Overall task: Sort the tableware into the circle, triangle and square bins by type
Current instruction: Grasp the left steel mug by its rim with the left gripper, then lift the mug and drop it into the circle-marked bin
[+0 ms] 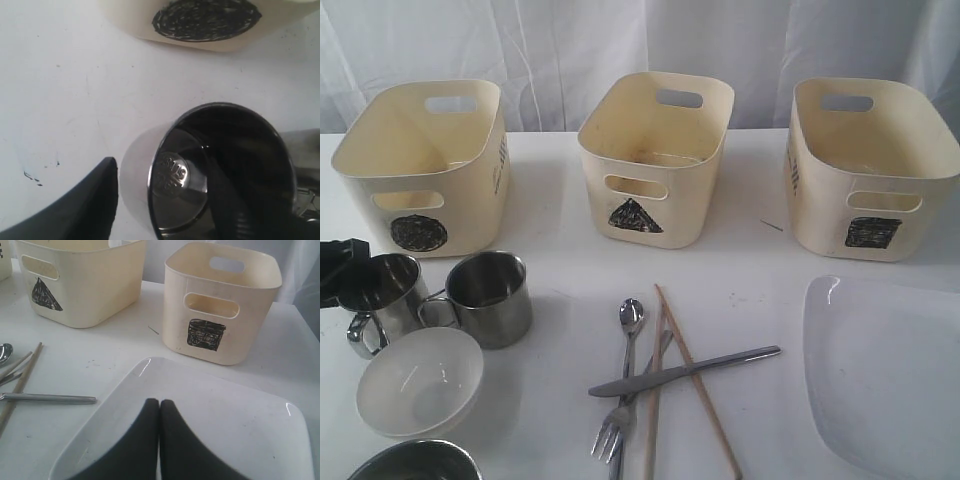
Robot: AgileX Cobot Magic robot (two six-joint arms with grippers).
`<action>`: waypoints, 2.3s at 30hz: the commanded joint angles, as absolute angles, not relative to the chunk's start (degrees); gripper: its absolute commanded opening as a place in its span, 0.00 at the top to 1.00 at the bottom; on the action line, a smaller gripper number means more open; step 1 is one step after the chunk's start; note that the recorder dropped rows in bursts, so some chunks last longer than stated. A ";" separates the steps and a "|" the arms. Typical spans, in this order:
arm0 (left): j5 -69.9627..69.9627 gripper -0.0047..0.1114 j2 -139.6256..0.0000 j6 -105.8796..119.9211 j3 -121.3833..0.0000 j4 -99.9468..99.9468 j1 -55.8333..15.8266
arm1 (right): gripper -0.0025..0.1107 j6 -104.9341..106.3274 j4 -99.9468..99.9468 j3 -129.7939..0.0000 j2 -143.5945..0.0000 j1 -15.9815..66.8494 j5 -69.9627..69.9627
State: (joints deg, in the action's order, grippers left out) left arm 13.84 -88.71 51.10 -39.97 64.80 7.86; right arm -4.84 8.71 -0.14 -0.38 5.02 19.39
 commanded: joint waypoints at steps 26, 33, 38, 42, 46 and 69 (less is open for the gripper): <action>2.45 0.96 -65.97 51.19 -49.30 64.90 7.91 | 0.98 -4.89 8.64 0.00 0.00 4.60 19.22; 7.33 0.96 -78.52 51.03 -59.06 71.16 7.83 | 0.98 -4.89 8.64 0.00 0.00 4.60 19.22; 8.79 0.96 -87.37 51.37 -67.61 75.73 7.27 | 0.98 -4.89 8.64 0.00 0.00 4.60 19.22; 14.64 0.93 -93.77 51.37 -72.85 75.73 7.19 | 0.98 -4.89 8.64 0.00 0.00 4.60 19.22; 17.79 0.68 -99.12 51.37 -76.00 75.73 7.19 | 0.98 -4.89 8.64 0.00 0.00 4.60 19.22; 52.97 0.96 -79.94 23.96 -58.16 27.16 7.31 | 0.98 -4.89 8.64 0.00 0.00 4.60 19.22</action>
State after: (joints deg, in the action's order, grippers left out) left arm 54.30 -82.48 24.66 -62.65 27.05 7.28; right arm -4.84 8.71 -0.14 -0.38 5.02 19.39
